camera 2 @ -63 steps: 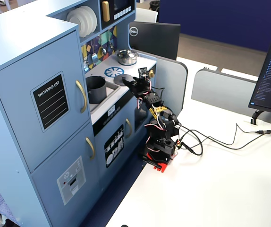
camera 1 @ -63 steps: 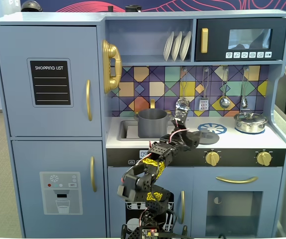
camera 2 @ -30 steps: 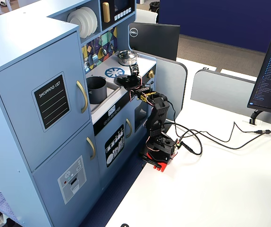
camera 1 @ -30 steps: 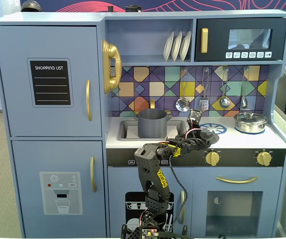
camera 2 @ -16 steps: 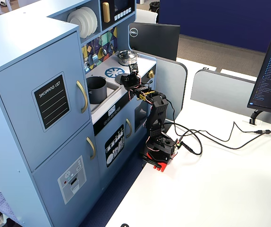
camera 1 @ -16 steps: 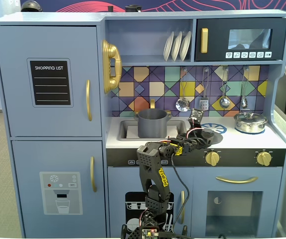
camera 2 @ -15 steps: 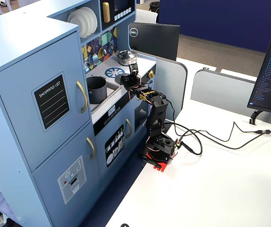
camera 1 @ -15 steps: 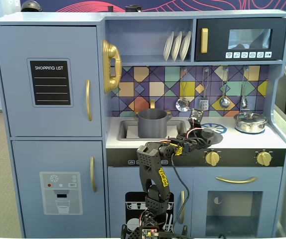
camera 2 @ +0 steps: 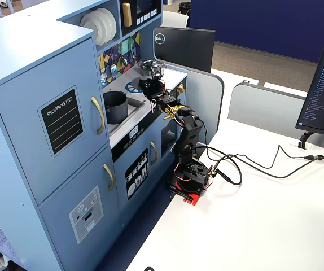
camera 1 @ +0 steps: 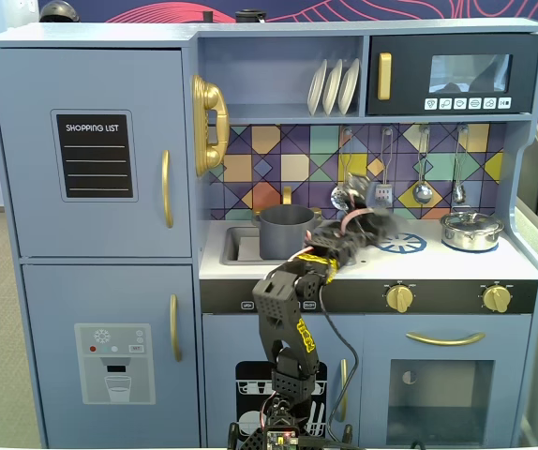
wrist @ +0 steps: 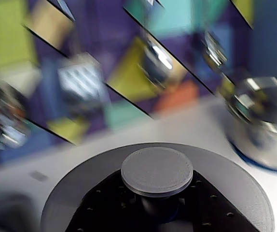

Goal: Pick up the lid from the counter and put it on the gray recipient

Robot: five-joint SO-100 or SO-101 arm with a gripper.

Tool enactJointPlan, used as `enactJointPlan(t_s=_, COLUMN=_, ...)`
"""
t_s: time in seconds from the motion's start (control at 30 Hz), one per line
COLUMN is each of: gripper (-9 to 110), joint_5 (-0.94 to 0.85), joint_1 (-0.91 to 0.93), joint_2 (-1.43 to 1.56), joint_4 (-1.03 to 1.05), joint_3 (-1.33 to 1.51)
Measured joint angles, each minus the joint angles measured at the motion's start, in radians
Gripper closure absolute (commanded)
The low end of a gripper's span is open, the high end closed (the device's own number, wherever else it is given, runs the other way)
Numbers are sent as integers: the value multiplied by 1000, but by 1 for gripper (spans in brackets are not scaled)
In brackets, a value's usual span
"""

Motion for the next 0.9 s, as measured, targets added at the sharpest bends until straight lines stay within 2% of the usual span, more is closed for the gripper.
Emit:
enactJointPlan(t_s=0.3, gripper=102, joint_5=41, joint_1=-213, joint_2=181, joint_4=215, joint_3=-31)
enactJointPlan(t_s=0.9, gripper=102, joint_5=-14, joint_1=-453, joint_2=199, joint_4=213, joint_3=-29)
